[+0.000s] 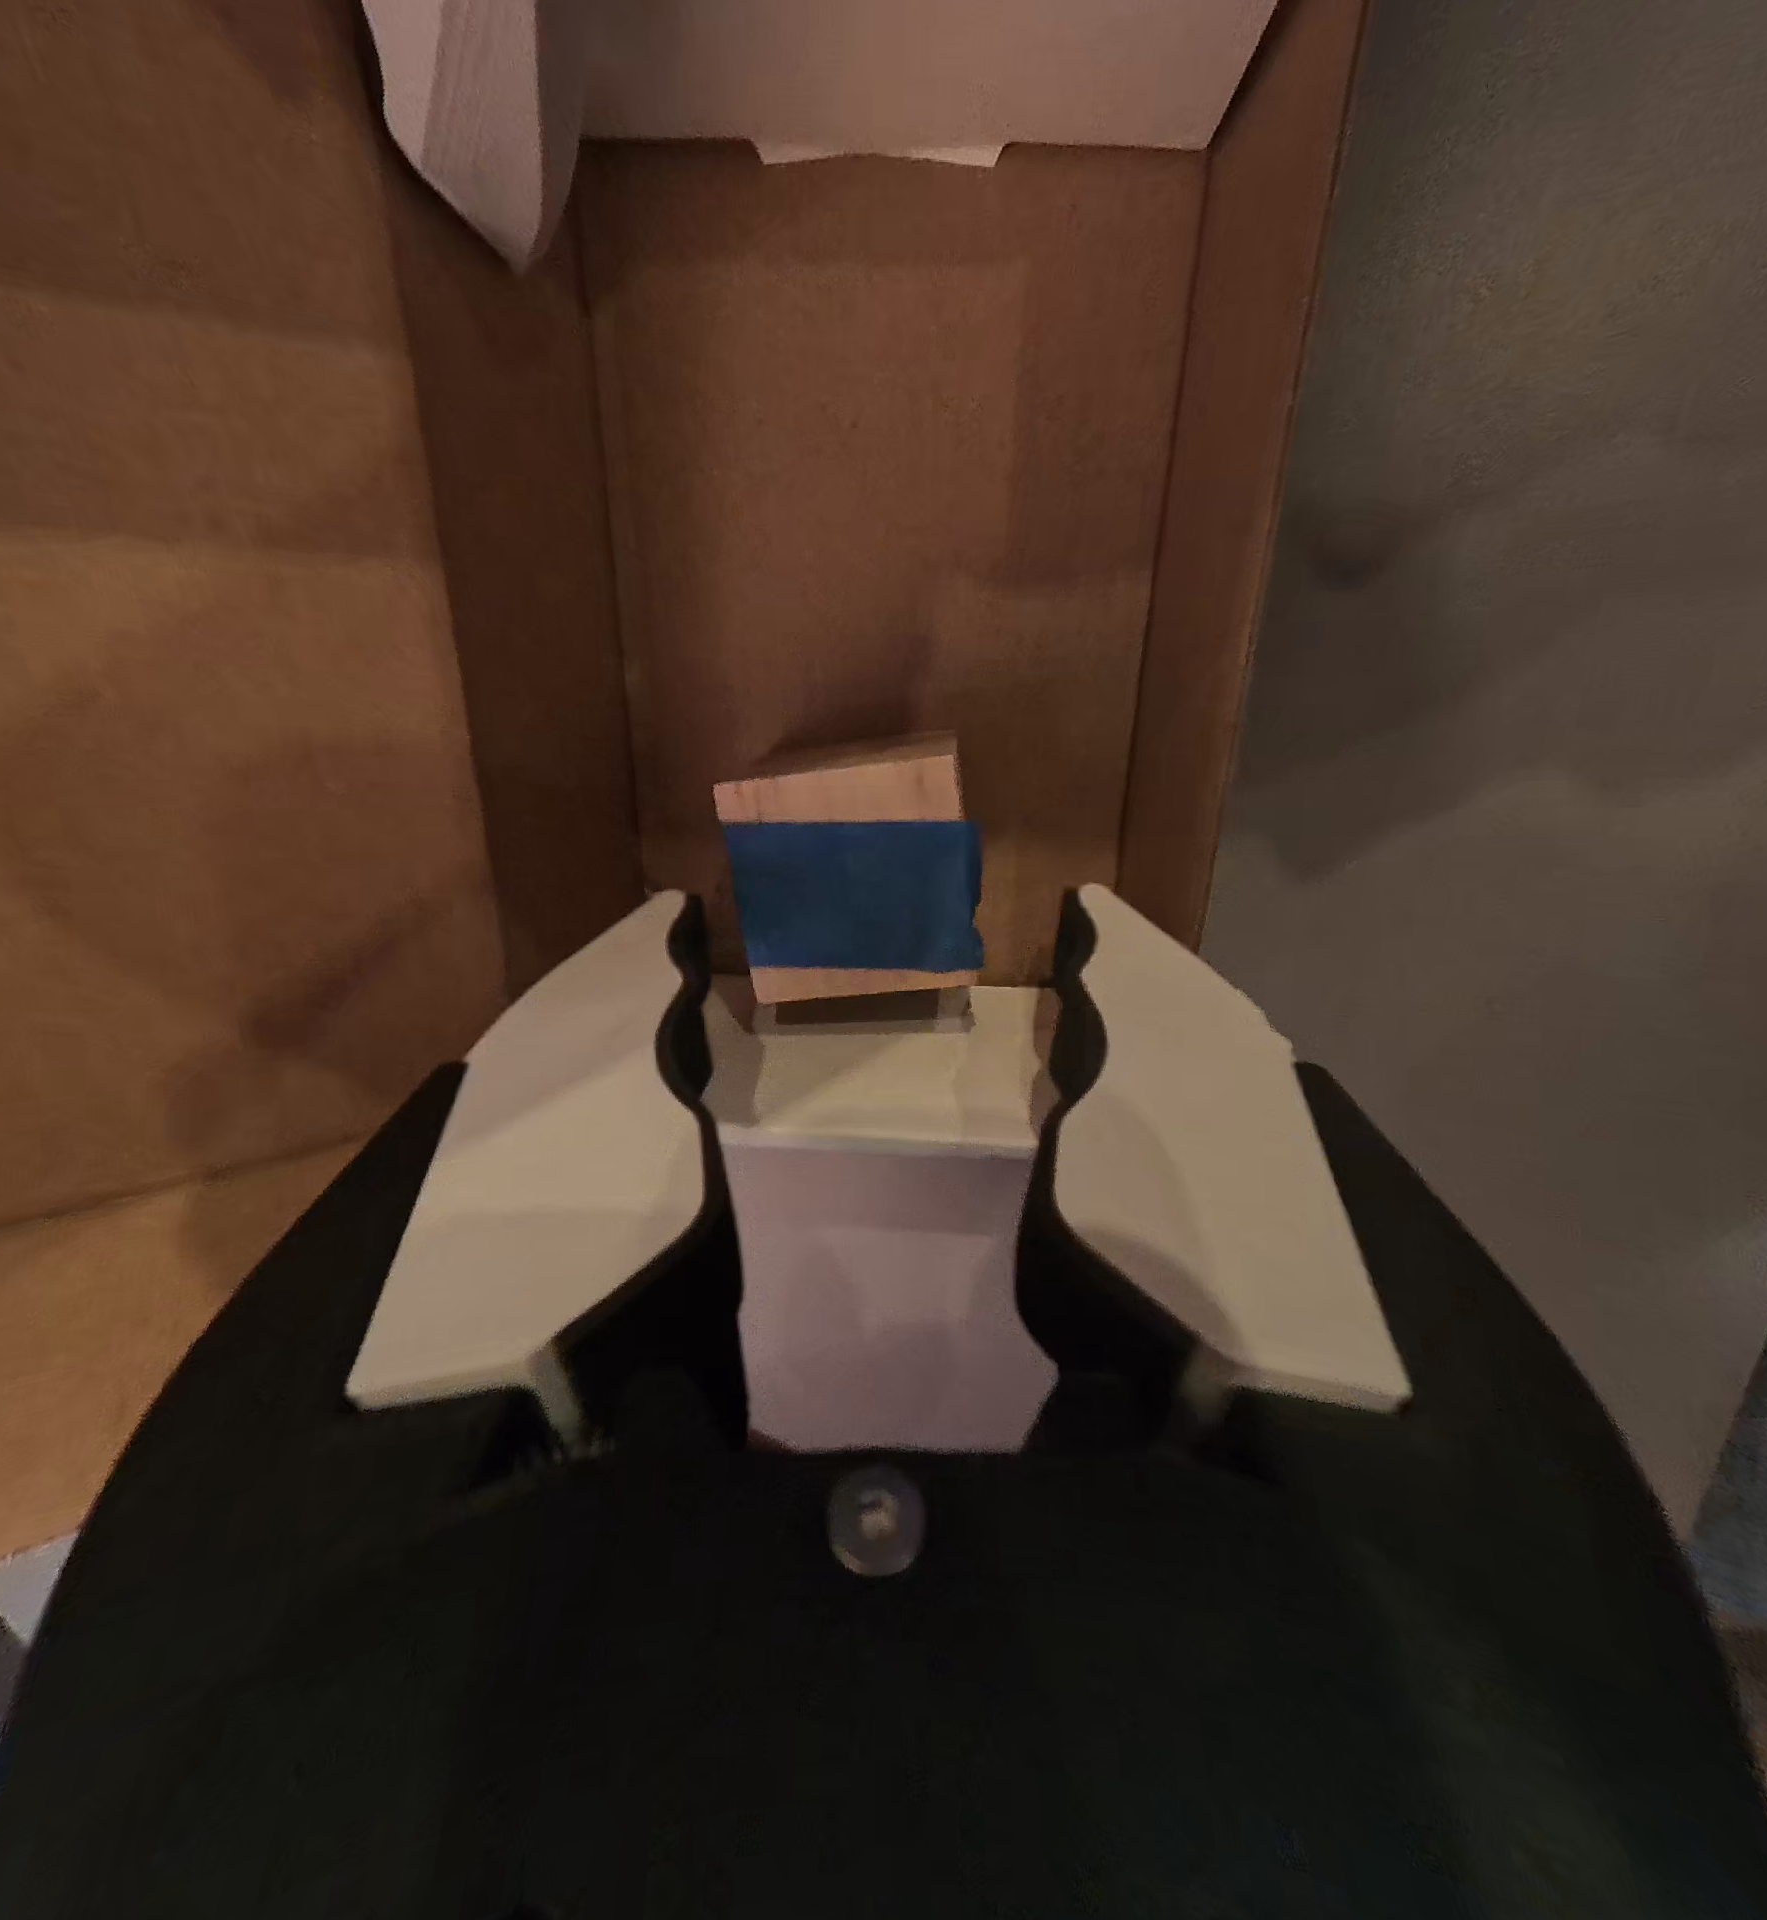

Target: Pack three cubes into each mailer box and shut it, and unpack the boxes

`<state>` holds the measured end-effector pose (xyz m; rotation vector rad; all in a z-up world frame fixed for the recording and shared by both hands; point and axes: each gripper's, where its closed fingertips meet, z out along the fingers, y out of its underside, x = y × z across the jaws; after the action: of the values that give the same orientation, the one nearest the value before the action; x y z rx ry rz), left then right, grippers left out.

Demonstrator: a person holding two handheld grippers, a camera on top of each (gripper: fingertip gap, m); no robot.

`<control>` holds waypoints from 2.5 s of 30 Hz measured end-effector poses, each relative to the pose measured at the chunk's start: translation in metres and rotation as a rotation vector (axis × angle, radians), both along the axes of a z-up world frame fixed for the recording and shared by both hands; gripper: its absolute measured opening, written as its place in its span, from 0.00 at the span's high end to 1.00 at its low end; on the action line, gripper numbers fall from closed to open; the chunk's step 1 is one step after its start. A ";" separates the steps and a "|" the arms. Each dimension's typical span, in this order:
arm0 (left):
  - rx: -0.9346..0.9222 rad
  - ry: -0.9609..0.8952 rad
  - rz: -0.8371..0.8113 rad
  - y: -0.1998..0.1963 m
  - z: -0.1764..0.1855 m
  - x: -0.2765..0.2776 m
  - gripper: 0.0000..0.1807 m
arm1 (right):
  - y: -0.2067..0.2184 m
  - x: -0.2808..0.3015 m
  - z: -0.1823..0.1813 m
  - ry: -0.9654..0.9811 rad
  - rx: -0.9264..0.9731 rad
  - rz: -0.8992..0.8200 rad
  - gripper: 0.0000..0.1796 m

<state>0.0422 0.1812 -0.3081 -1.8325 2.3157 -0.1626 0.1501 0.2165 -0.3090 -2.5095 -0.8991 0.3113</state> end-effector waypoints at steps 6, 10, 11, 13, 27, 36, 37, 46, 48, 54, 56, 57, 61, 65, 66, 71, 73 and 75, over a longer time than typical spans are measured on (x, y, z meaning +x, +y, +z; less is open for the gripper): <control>0.106 -0.091 0.053 -0.005 0.035 -0.019 0.63 | 0.000 0.001 0.000 0.001 0.003 -0.002 0.92; 0.192 -0.163 0.194 -0.015 0.084 -0.085 0.64 | 0.000 0.000 0.000 0.002 0.002 0.002 0.92; 0.204 -0.169 0.260 -0.015 0.094 -0.111 0.65 | 0.000 0.000 0.000 0.002 0.001 0.003 0.92; 0.221 -0.158 0.384 -0.018 0.104 -0.168 0.66 | 0.000 0.000 0.000 0.005 -0.001 0.004 0.92; -0.142 -0.023 1.017 -0.058 0.009 -0.325 0.75 | 0.000 0.001 0.000 -0.005 0.004 -0.004 0.92; -0.179 0.060 1.092 -0.044 -0.001 -0.330 0.84 | 0.000 0.001 0.000 -0.005 0.004 0.000 0.92; -0.157 0.073 1.090 -0.042 -0.001 -0.332 0.82 | 0.000 0.001 0.000 -0.005 0.005 0.001 0.92; -0.188 0.098 1.080 -0.044 -0.015 -0.330 0.85 | 0.000 0.001 0.000 -0.007 0.007 0.005 0.92; -0.190 0.081 1.077 -0.043 -0.015 -0.330 0.85 | 0.000 0.001 0.000 -0.007 0.008 0.006 0.92; -0.087 -0.027 1.074 -0.038 0.023 -0.328 0.85 | 0.000 0.001 0.000 -0.009 0.008 0.006 0.92; -0.023 -0.081 1.018 -0.035 0.051 -0.314 0.85 | 0.000 0.001 0.000 -0.008 0.008 0.007 0.92; -0.004 -0.118 0.988 -0.033 0.067 -0.301 0.85 | 0.001 0.001 0.000 -0.009 0.008 0.008 0.92; 0.045 -0.217 0.781 -0.029 0.114 -0.229 0.85 | 0.001 0.001 0.000 -0.014 0.012 0.014 0.92; 0.063 -0.220 0.543 -0.028 0.129 -0.148 0.85 | 0.001 0.000 0.000 -0.009 0.013 0.020 0.92; 0.060 -0.217 0.488 -0.028 0.128 -0.128 0.85 | 0.001 0.000 0.000 -0.009 0.013 0.022 0.92; 0.053 -0.175 0.282 -0.030 0.114 -0.047 0.85 | 0.001 -0.002 0.000 -0.005 0.017 0.040 0.92; 0.039 -0.162 0.212 -0.030 0.103 -0.024 0.85 | 0.001 -0.002 0.000 -0.004 0.015 0.043 0.92; 0.015 -0.152 0.160 -0.031 0.091 -0.004 0.85 | 0.001 -0.002 0.000 -0.001 0.015 0.045 0.92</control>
<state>0.0383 0.1500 -0.2172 -1.9168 2.0548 -0.2514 0.1481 0.2175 -0.3087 -2.4790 -0.9559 0.3167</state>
